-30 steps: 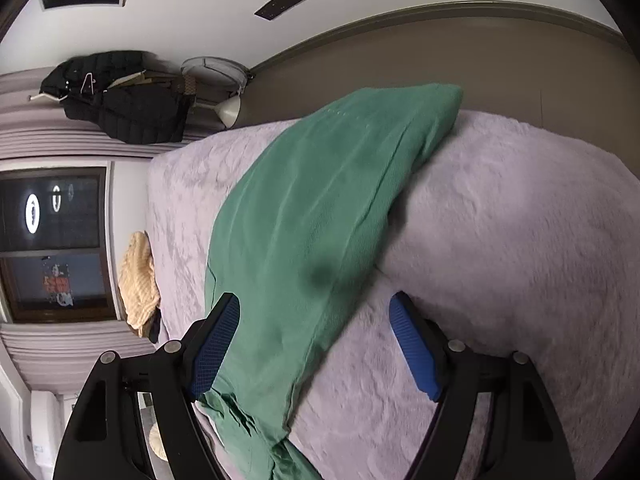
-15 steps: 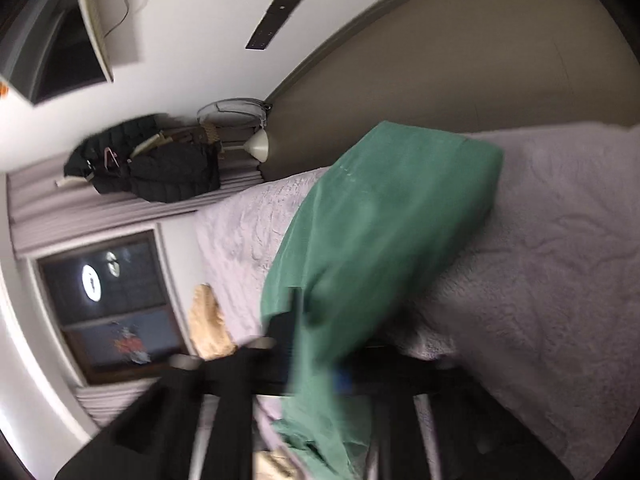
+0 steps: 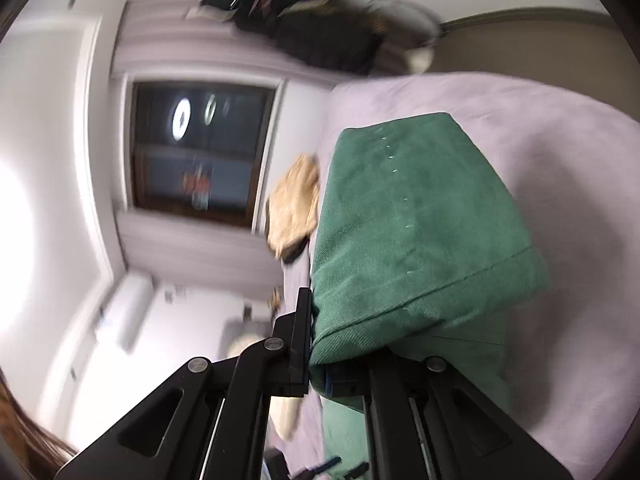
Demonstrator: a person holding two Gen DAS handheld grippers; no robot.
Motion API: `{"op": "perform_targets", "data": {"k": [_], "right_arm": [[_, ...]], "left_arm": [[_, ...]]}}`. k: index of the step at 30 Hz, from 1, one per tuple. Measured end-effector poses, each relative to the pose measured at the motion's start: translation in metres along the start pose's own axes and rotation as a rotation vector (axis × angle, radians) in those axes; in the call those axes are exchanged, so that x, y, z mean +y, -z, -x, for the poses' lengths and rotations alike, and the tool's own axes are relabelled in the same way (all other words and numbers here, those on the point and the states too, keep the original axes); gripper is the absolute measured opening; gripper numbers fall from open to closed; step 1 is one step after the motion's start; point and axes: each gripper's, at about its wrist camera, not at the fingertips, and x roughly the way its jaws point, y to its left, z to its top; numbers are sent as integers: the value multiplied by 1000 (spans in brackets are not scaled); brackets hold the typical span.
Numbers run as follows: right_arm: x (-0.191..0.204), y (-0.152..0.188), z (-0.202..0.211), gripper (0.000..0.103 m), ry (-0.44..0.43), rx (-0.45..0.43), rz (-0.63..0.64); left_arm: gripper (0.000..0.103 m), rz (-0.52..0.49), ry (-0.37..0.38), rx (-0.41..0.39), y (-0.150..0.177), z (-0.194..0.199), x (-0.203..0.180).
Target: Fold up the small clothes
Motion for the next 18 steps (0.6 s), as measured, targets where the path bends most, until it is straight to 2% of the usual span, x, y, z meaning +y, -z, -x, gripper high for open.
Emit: {"op": "perform_targets", "data": {"k": [4, 7, 10, 11, 13, 15, 16, 17, 18], "right_arm": [[49, 56, -100, 5, 126, 248, 255], [49, 113, -170, 5, 233, 418, 361], [20, 170, -225, 5, 326, 561, 365], [8, 183, -241, 9, 369, 598, 340], [-9, 204, -247, 11, 452, 615, 288], [-17, 210, -239, 33, 460, 600, 225], [-18, 208, -234, 55, 436, 580, 194], [-16, 204, -228, 64, 437, 550, 181], [-14, 202, -221, 64, 458, 513, 184]], "left_arm": [[100, 85, -28, -12, 7, -1, 42], [100, 147, -52, -3, 19, -2, 65], [100, 216, -61, 11, 32, -6, 96], [100, 232, -66, 14, 37, -7, 105], [100, 262, -71, 22, 47, -7, 122], [100, 286, -73, 29, 55, -9, 136], [100, 297, -72, 33, 58, -11, 143], [100, 309, -70, 37, 61, -13, 150], [100, 321, -69, 40, 63, -15, 156]]}}
